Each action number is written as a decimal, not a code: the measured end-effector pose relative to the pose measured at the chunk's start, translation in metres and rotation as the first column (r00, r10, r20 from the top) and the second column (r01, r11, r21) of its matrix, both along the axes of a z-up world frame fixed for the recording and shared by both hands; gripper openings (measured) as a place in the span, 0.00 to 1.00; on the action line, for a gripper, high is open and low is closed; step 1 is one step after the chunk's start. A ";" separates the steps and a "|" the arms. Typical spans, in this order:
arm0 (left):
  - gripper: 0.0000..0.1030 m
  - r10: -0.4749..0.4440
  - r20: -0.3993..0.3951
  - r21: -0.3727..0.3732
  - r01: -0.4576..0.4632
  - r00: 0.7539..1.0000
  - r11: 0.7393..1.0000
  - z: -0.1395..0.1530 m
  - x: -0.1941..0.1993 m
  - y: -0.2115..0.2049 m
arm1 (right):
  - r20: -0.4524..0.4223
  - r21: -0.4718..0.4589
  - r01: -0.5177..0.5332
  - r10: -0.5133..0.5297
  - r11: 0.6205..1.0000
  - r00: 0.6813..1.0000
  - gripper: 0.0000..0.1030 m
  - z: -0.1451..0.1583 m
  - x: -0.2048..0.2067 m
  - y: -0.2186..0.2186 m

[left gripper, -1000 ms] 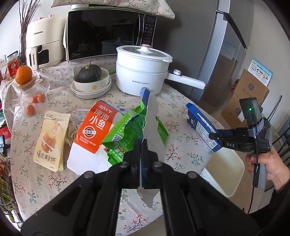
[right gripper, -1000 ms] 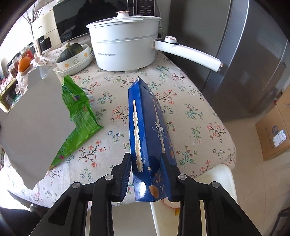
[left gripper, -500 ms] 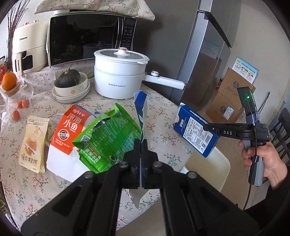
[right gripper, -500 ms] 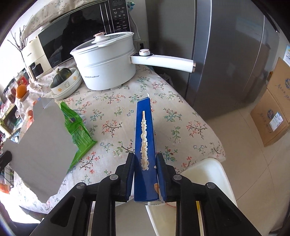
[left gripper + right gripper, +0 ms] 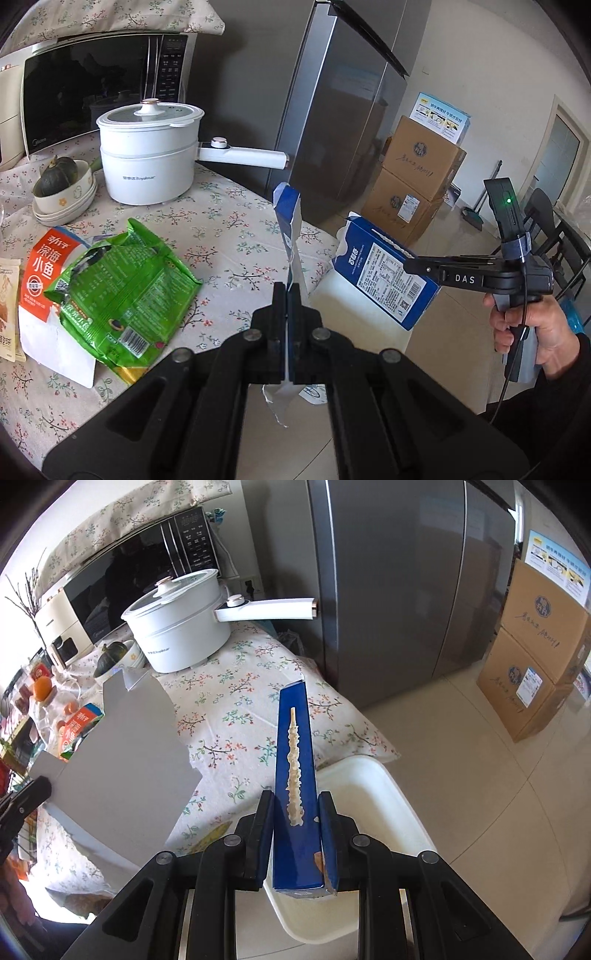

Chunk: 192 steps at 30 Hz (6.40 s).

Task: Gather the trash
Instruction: 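Carry the box and cardboard over the bin and release both, then reach the right gripper to the green snack bag on the table, then grasp the green bag with the right gripper while the left grasps the fish snack bag, then carry both bags over the white bin and open both grippers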

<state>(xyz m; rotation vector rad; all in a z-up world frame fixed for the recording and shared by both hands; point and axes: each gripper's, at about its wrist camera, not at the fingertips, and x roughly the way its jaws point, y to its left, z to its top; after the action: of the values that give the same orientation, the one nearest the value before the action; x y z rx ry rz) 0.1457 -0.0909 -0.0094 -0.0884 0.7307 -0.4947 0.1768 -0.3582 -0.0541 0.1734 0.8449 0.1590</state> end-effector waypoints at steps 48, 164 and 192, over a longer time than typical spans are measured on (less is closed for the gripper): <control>0.80 0.165 -0.025 0.225 -0.155 0.986 0.962 -0.039 0.024 0.016 | -0.091 -0.009 0.030 -0.030 1.000 0.995 0.72 -0.033 0.009 -0.019; 0.00 0.240 -0.049 -0.053 -0.243 0.969 0.969 0.003 0.008 0.169 | 0.115 0.058 -0.224 0.216 0.973 0.969 0.05 0.036 0.021 0.145; 0.00 -0.207 -0.012 -0.001 0.207 0.978 0.978 -0.017 0.003 -0.062 | 0.037 0.088 0.073 -0.077 0.993 0.996 0.05 -0.013 -0.044 -0.055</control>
<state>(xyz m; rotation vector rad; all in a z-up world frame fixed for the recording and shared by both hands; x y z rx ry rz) 0.1485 -0.1524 -0.0268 -0.0143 0.7561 -0.6935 0.1323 -0.4130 -0.0670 0.2822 0.7902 0.1283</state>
